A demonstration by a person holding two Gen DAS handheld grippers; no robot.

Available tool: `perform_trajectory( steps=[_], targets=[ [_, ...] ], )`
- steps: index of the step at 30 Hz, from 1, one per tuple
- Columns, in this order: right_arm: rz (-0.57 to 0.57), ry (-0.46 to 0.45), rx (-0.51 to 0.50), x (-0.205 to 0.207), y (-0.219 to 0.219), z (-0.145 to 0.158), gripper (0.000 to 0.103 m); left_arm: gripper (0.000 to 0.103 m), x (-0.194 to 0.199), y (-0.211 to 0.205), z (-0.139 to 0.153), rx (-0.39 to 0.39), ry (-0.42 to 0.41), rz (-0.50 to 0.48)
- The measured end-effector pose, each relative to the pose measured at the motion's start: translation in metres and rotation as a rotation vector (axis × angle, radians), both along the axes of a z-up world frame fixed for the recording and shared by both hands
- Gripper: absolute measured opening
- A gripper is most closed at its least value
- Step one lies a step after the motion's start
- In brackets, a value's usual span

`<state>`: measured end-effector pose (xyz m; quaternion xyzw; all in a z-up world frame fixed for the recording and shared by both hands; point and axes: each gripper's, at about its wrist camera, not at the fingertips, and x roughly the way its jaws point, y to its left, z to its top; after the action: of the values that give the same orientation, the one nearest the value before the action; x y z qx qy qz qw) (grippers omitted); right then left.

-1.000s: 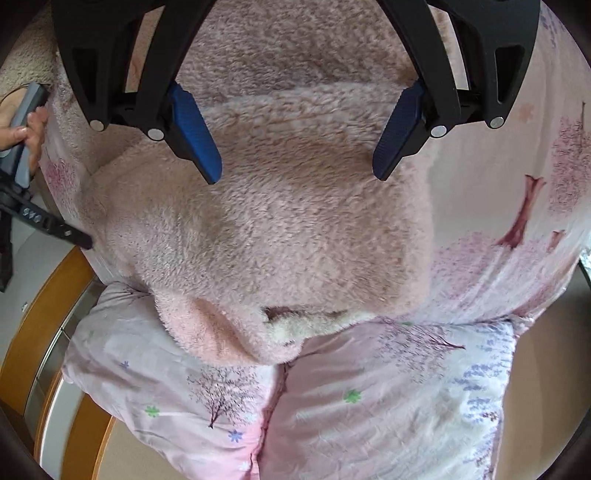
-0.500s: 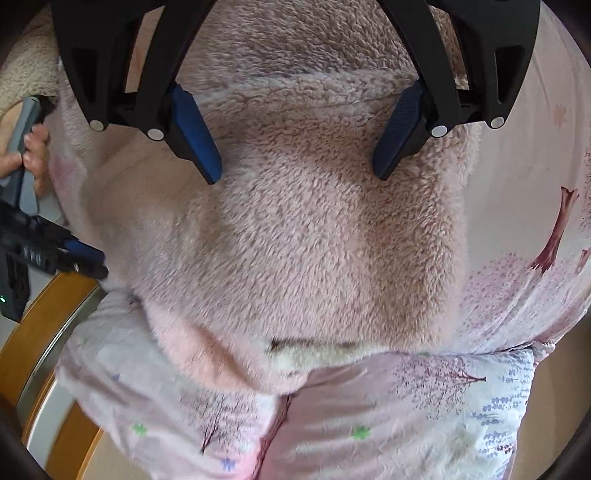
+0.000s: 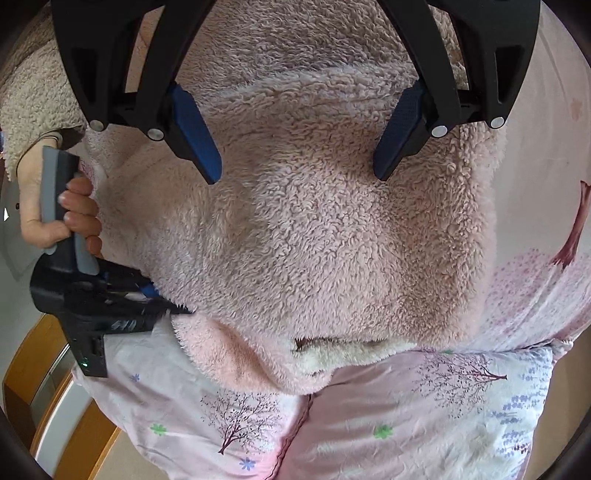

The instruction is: Fold large clothes

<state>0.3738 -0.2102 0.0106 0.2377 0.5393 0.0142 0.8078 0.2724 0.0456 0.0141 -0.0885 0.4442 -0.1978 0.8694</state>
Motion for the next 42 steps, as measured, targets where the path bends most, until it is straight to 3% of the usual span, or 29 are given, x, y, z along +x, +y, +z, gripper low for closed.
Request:
perform_trajectory(
  steps=[4, 11, 18, 23, 27, 34, 40, 42],
  targets=[
    [-0.015, -0.101, 0.011, 0.003, 0.0, 0.017, 0.012, 0.085, 0.002, 0.001, -0.005, 0.003, 0.012, 0.0],
    [0.006, -0.289, -0.02, 0.012, 0.007, 0.077, 0.012, 0.086, 0.004, 0.0, -0.01, -0.003, 0.018, 0.001],
    [0.044, -0.459, 0.035, 0.016, 0.015, 0.132, 0.011, 0.086, 0.004, 0.002, -0.014, -0.015, 0.027, 0.007],
    [0.131, -0.533, 0.089, -0.021, 0.021, 0.155, 0.012, 0.086, 0.007, 0.004, -0.016, -0.045, 0.03, 0.012],
    [0.231, -0.518, 0.112, -0.051, 0.036, 0.149, 0.012, 0.086, 0.009, 0.015, -0.017, -0.138, 0.041, 0.032],
    [0.382, -0.408, 0.083, -0.106, 0.048, 0.117, 0.011, 0.085, 0.007, 0.057, -0.019, -0.426, 0.086, 0.091],
    [0.395, -0.258, 0.057, -0.137, 0.044, 0.068, 0.011, 0.084, 0.002, 0.067, -0.017, -0.498, 0.109, 0.075],
    [0.374, -0.192, -0.024, -0.142, 0.042, 0.052, 0.01, 0.084, 0.003, 0.064, -0.014, -0.512, 0.119, 0.06]
  ],
)
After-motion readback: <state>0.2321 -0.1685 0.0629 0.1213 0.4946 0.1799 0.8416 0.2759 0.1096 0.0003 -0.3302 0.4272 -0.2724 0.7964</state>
